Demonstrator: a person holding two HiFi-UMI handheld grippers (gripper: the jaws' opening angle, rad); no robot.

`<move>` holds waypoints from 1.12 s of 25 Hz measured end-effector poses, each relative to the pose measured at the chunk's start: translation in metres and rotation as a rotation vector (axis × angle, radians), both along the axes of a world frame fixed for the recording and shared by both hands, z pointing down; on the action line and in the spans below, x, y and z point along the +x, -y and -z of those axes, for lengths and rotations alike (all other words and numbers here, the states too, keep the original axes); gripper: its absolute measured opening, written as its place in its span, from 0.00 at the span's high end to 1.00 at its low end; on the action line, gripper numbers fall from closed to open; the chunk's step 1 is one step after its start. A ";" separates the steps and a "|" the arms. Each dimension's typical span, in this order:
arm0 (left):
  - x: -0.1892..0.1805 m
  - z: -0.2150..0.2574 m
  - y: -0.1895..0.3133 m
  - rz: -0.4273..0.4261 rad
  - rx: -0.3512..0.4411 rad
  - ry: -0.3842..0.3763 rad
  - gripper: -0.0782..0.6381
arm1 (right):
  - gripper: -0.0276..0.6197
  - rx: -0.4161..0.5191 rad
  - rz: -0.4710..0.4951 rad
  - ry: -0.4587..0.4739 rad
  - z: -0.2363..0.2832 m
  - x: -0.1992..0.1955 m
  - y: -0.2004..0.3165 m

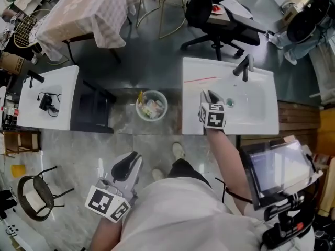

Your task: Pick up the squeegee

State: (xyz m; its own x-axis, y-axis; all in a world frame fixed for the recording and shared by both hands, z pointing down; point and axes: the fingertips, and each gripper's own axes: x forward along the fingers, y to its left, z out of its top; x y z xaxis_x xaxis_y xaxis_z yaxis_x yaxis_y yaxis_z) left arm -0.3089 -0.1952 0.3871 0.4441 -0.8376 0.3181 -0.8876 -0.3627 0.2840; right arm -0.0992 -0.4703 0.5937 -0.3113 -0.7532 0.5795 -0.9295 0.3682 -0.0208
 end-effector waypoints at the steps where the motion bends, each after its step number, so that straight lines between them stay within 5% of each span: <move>1: 0.001 0.002 -0.005 -0.010 0.005 -0.003 0.80 | 0.81 0.005 0.002 0.003 0.006 0.001 -0.008; 28: 0.006 0.004 -0.131 -0.131 0.051 -0.055 0.81 | 0.81 0.096 0.090 0.002 0.126 0.031 -0.235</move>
